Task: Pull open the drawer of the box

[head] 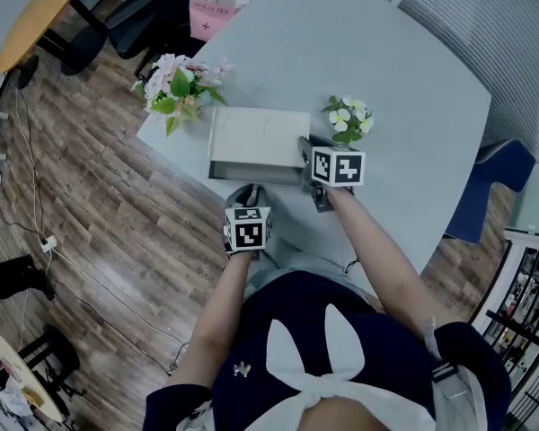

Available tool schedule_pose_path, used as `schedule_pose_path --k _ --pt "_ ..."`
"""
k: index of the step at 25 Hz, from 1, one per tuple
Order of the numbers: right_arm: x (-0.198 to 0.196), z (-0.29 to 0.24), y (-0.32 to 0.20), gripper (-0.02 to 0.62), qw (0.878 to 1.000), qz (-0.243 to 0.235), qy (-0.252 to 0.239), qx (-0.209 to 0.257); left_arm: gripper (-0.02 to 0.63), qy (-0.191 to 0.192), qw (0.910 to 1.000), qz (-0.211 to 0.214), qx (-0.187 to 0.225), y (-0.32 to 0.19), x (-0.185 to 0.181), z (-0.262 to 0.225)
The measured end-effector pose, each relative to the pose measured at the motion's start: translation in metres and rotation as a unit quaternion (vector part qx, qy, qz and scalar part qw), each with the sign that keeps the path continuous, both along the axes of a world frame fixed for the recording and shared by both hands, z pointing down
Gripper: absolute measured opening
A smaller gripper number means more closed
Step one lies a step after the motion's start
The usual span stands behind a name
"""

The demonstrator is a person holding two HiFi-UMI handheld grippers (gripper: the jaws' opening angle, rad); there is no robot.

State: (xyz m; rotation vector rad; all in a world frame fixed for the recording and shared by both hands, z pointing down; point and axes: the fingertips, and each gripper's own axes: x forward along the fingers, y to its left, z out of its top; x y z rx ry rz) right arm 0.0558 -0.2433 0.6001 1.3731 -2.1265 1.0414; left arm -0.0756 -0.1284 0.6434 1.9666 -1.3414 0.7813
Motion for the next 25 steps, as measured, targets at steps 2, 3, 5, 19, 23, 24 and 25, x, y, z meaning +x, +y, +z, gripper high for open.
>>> schedule_pose_path --k 2,3,5,19,23,24,25 --pt "-0.001 0.001 -0.001 0.098 1.000 -0.001 0.001 0.001 0.084 -0.001 1.0000 0.000 0.001 0.000 -0.001 0.001" --pt "-0.001 0.001 -0.001 0.098 1.000 -0.001 0.001 0.001 0.084 -0.003 1.0000 0.001 0.003 0.000 -0.002 0.001" --pt "-0.001 0.002 -0.002 0.098 1.000 -0.003 0.003 0.002 0.084 -0.006 1.0000 0.002 0.007 0.000 -0.003 0.000" --pt "0.000 0.001 -0.001 0.098 1.000 -0.001 0.007 0.004 0.084 -0.005 1.0000 0.000 0.000 0.016 -0.001 0.001" --pt "0.000 0.001 -0.002 0.098 1.000 -0.002 0.006 0.004 0.084 -0.004 1.0000 -0.001 0.001 0.020 -0.002 0.000" --pt "0.000 0.000 -0.002 0.098 1.000 -0.002 0.006 0.004 0.084 -0.005 1.0000 -0.001 0.003 0.020 -0.002 0.000" --pt "0.000 0.000 -0.002 0.098 1.000 -0.002 0.004 0.004 0.084 -0.005 1.0000 -0.001 0.004 0.021 -0.002 0.000"
